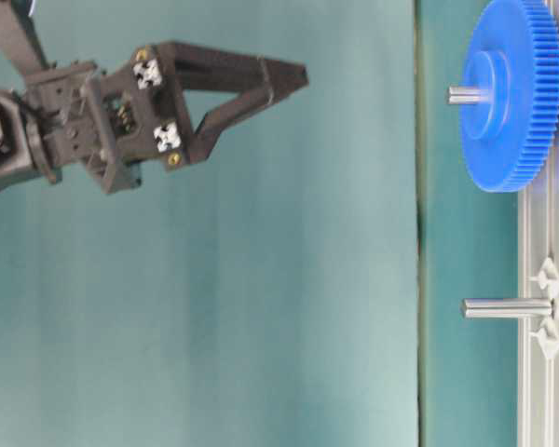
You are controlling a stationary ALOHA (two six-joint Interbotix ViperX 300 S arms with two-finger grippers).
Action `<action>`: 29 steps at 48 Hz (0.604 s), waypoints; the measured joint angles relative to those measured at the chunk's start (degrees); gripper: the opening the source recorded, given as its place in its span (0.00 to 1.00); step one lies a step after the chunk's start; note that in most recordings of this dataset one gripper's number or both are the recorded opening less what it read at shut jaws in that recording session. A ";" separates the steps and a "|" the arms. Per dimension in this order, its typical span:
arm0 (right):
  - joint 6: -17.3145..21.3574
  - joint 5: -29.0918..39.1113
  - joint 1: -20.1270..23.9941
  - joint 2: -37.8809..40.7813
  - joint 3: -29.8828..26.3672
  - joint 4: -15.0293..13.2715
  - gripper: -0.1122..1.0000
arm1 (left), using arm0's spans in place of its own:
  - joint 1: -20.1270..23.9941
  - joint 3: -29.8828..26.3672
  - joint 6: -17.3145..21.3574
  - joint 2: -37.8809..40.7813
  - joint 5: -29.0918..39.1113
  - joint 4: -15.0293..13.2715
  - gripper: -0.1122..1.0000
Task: Find the location of the shaft and insert the large gear.
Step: 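Withdraw the open left gripper away from the mounted gear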
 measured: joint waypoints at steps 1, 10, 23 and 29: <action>0.00 0.00 0.09 0.00 -0.09 0.00 0.17 | 0.00 0.35 -0.18 -0.26 -0.18 0.00 0.93; 0.00 0.09 0.00 0.00 -0.09 0.00 0.17 | 0.00 5.89 -2.55 -3.78 -4.31 -0.18 0.93; 0.00 0.09 0.00 0.00 0.00 0.00 0.17 | 0.00 18.72 -6.42 -12.74 -12.57 0.00 0.92; 0.00 0.09 0.00 -0.09 -0.09 0.00 0.17 | 0.00 23.64 -8.61 -16.79 -14.85 0.00 0.92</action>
